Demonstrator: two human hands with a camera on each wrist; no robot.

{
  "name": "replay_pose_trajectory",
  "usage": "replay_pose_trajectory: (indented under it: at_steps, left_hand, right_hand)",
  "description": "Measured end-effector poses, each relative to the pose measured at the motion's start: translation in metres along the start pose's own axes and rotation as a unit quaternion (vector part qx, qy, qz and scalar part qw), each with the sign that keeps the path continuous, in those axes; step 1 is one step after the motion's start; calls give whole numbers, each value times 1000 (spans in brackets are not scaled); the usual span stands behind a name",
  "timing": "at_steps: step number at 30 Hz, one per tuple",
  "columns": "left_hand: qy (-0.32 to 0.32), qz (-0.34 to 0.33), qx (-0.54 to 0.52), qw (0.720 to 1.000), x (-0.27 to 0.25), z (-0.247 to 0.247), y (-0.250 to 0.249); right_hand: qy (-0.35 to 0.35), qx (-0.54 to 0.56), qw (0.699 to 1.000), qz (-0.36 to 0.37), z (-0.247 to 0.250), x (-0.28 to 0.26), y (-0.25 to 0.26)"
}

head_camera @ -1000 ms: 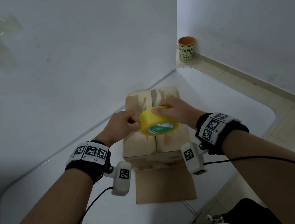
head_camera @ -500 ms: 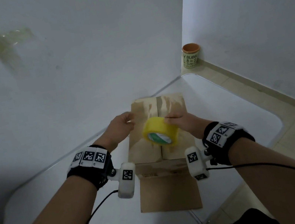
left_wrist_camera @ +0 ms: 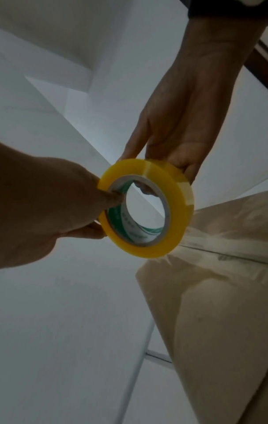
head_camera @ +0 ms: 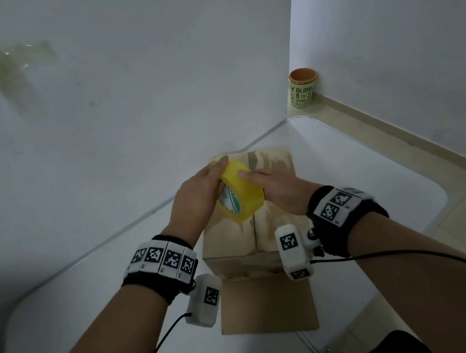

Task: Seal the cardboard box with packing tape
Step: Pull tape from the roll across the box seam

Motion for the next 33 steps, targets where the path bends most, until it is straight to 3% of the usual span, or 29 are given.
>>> replay_pose_trajectory:
  at_steps: [4, 12, 21, 25, 33]
  left_hand:
    - [10, 20, 19, 1000, 0, 2, 2]
    - [35, 0, 99, 994, -2, 8, -14]
    - [38, -8, 61, 997, -4, 4, -15]
    - [41, 3, 55, 998, -4, 5, -16]
    - [32, -12, 48, 998, -4, 7, -14]
  right_hand:
    - [27, 45, 999, -10, 1, -2, -1]
    - [10, 58, 998, -29, -8, 0, 3]
    - [7, 69, 995, -68, -2, -4, 1]
    - [31, 79, 996, -36, -4, -12, 4]
    - [29, 97, 994, -47, -5, -11, -2]
Point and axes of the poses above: each hand's wrist, its own x-axis towards the middle knuckle, its own z-axis out of the back of the hand, y = z × x, the point moved 1 cm from there along x, towards the middle knuckle, and after that the axes turned 3 degrees about -y, right-handed, at the moved point
